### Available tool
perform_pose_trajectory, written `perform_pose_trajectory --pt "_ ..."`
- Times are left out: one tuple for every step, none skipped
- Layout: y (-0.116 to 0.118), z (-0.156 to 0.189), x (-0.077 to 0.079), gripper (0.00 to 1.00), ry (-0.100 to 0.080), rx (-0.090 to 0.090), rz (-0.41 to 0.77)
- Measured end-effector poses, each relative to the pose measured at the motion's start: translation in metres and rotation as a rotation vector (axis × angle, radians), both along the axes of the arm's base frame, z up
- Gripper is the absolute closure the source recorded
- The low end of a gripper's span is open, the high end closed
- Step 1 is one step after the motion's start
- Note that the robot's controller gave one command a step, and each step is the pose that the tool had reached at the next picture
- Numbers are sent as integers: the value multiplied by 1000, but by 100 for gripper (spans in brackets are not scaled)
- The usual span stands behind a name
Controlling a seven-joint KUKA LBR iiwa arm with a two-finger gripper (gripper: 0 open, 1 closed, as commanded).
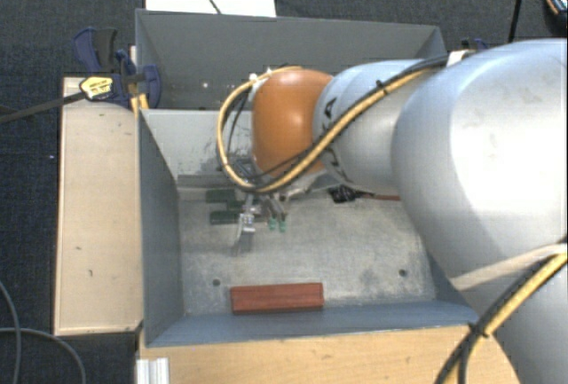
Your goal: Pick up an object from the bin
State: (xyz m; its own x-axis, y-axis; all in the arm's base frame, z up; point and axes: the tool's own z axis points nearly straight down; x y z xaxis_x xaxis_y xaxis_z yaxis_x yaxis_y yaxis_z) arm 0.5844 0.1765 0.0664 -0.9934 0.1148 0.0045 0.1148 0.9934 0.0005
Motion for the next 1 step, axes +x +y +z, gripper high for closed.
perform_pose_trajectory --pt "-35 35 3 0 -10 -1 -252"
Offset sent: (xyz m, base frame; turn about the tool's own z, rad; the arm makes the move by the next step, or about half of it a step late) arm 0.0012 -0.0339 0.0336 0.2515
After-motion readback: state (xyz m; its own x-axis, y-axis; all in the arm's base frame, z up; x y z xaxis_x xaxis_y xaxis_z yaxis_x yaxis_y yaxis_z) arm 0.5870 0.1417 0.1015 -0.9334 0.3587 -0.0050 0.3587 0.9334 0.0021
